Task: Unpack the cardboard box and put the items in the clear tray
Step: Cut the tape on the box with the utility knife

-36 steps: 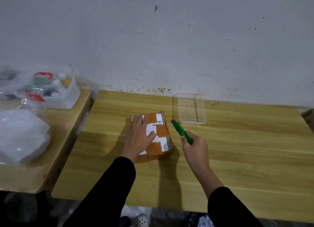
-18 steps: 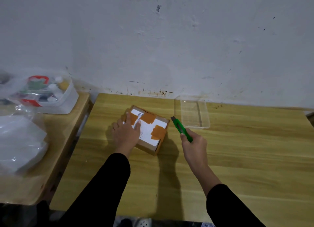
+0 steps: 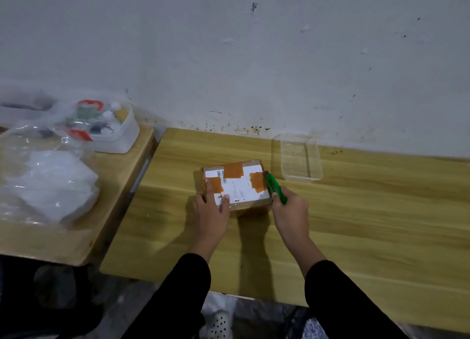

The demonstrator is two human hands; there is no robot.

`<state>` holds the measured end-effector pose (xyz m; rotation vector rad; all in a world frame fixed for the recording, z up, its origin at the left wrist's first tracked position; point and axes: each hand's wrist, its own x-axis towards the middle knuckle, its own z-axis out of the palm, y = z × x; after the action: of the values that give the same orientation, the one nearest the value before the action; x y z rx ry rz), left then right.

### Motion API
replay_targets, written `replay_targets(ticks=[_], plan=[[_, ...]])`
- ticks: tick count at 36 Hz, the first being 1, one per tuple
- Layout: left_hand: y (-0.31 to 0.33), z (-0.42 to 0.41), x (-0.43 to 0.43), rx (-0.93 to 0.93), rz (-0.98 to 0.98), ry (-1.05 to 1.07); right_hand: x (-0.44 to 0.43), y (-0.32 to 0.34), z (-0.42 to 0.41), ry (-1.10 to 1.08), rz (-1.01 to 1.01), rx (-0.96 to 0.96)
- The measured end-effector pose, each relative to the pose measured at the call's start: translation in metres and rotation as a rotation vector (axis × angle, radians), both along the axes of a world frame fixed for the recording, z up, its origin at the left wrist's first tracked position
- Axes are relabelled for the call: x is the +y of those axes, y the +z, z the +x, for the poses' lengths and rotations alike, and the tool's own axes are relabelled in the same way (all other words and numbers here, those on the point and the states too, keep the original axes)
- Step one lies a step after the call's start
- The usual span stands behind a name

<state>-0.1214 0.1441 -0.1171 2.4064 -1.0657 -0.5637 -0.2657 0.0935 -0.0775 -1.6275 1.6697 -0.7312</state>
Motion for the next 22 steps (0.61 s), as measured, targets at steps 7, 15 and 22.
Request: replay_targets(ticks=[7,15,22], plan=[[-0.002,0.006,0.001,0.147,-0.089,-0.036,-0.009,-0.002,0.000,0.043,-0.026,0.088],[-0.009,0.009,0.000,0.273,-0.142,-0.030,-0.020,0.006,0.006,0.111,0.022,0.231],[-0.009,0.001,-0.004,0.286,-0.104,0.051,-0.020,0.016,0.003,0.156,0.057,0.346]])
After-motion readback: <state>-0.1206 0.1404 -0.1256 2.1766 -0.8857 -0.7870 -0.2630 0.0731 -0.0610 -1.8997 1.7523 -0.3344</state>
